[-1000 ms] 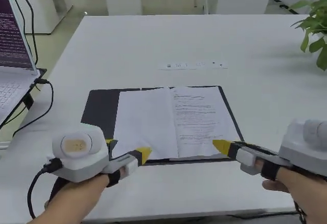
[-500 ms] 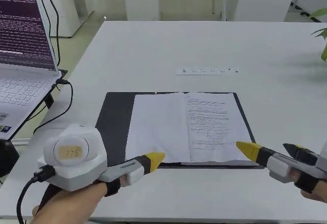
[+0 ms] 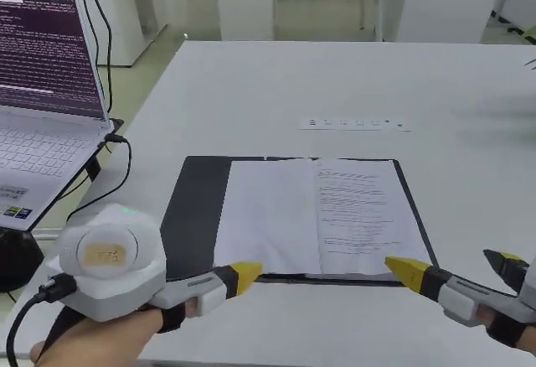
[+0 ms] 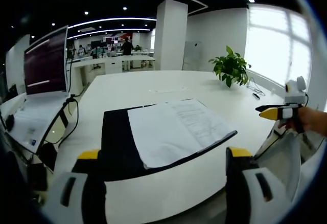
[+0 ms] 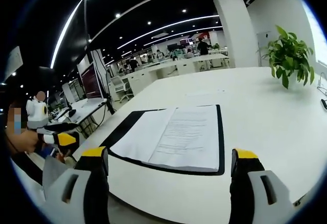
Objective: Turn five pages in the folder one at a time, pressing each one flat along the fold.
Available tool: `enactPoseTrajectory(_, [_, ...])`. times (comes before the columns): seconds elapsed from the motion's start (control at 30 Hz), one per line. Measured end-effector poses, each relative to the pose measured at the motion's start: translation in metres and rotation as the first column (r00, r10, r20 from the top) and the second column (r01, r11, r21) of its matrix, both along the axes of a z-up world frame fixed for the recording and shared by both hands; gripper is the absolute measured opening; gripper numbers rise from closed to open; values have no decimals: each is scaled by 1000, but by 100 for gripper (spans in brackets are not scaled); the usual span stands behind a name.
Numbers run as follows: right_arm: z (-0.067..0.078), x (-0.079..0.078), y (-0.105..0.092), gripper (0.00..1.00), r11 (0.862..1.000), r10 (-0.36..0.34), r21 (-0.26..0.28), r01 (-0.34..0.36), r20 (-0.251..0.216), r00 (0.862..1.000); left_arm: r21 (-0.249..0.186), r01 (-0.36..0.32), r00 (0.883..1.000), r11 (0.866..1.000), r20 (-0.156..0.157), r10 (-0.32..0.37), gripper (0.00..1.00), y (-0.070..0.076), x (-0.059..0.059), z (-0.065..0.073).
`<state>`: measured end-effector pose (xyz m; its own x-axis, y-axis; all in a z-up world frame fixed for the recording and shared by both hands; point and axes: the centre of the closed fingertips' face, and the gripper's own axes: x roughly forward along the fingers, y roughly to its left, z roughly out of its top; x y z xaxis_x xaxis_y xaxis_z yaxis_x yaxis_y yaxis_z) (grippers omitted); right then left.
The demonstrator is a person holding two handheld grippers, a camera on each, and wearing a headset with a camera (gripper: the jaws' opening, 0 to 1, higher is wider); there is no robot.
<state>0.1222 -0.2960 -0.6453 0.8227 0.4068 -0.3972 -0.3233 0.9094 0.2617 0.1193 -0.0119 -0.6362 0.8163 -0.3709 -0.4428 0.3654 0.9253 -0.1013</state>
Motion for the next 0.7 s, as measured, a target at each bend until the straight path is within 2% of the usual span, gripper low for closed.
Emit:
enactPoseTrajectory(0.17, [-3,1,1,99,1000,-2,16,2,-6,1000,39,6,1000,999,18,-7,99,7,2,2])
enactPoseTrajectory(0.33, [-5,-1,0,98,1000,-6,19,6,-9,1000,40,21,1000,999,17,-22,99,1,11,0])
enactPoseTrajectory(0.4, [-6,-1,-1,98,1000,-10,24,10,-8,1000,39,39,999,998,9,-39,99,-7,15,-3])
enactPoseTrajectory(0.5, [-5,-3,-4,98,999,-25,38,26,-9,1000,48,84,996,995,-8,-84,93,-23,22,-8])
enactPoseTrajectory(0.57, [-4,-3,-6,98,998,-35,44,35,-9,999,47,104,995,993,-8,-104,96,-35,27,-11])
enactPoseTrajectory(0.7, [-3,-4,-9,98,997,-50,57,50,-7,999,62,183,983,981,-28,-182,93,-69,38,-19])
